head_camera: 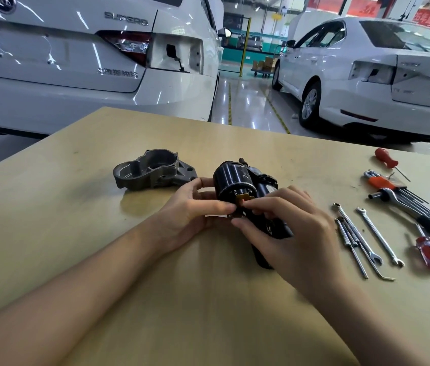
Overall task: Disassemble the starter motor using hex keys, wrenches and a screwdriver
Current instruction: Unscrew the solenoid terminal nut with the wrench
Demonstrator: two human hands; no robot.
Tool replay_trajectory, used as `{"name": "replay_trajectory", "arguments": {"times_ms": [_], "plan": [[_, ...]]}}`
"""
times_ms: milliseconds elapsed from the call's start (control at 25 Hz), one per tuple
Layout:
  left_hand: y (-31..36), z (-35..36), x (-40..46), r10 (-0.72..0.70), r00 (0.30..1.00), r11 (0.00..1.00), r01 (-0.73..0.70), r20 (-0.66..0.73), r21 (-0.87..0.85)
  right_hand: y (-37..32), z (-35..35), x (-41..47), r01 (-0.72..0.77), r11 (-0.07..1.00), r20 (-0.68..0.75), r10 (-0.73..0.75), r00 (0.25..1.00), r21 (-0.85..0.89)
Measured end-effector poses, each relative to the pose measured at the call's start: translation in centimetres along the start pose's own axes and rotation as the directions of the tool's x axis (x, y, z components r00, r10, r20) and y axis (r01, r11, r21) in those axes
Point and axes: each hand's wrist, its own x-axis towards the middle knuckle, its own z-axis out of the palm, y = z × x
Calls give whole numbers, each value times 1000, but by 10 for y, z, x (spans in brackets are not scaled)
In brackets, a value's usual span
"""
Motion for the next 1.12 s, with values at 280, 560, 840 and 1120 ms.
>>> {"name": "replay_trajectory", "arguments": {"times_ms": [280, 560, 840, 1120], "plan": [[0, 3, 0, -11, 1000, 1000, 11, -8, -15, 5, 5, 1, 57, 998, -64, -58, 996, -24], [-1, 1, 0, 0, 1000, 999, -1, -22, -42, 2, -28, 9, 172, 985, 332, -154, 931, -26], [-1, 2, 0, 10, 1000, 999, -11, -13, -49, -18, -32, 8, 445, 856, 670, -171, 722, -262], [-2, 1, 1, 10, 1000, 999, -11, -13, -42, -29, -25, 3, 452, 860, 859, -32, 512, -238]]}}
